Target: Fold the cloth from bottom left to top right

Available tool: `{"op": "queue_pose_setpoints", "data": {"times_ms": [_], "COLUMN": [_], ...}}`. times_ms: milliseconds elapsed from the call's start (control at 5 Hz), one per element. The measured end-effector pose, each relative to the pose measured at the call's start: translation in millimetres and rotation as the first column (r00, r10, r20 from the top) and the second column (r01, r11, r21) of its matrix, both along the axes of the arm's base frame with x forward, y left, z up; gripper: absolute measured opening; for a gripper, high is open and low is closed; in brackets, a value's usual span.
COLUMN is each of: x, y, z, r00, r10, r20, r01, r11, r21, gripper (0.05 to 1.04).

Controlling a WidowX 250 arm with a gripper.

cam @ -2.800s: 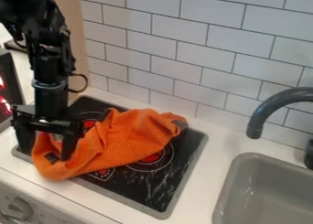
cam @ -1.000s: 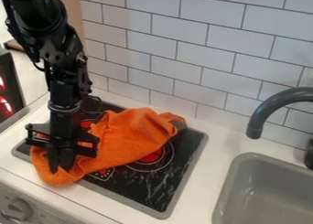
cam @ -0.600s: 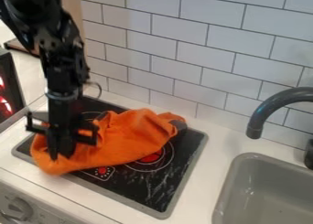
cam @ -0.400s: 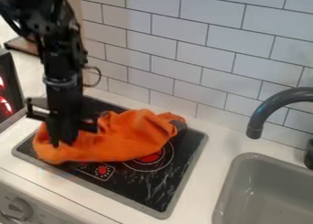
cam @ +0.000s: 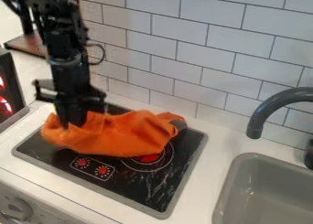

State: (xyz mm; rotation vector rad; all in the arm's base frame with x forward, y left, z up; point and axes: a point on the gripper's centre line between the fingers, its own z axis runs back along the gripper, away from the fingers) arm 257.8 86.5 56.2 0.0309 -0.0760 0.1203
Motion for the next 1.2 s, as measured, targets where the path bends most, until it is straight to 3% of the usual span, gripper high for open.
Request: {"op": "queue_pose_setpoints", "data": {"times_ms": [200, 400, 800, 1200], "x": [24.4, 44.3, 63.4, 75.8], "y": [-14.5, -24.1, -56.2, -80.7], "z": [15.0, 13.6, -6.2, -37.8], "r00": [0.994, 0.984, 0.955, 0.927], "r10": [-0.098, -0.167, -0.288, -0.375], "r20": [0.050, 0.065, 0.074, 0.020], "r01": [0.099, 0.168, 0.290, 0.375], "r11": [0.995, 0.985, 0.957, 0.927], "r21": [-0.005, -0.021, -0.028, -0.001], "gripper": [0.050, 0.050, 0.050, 0.050]}}
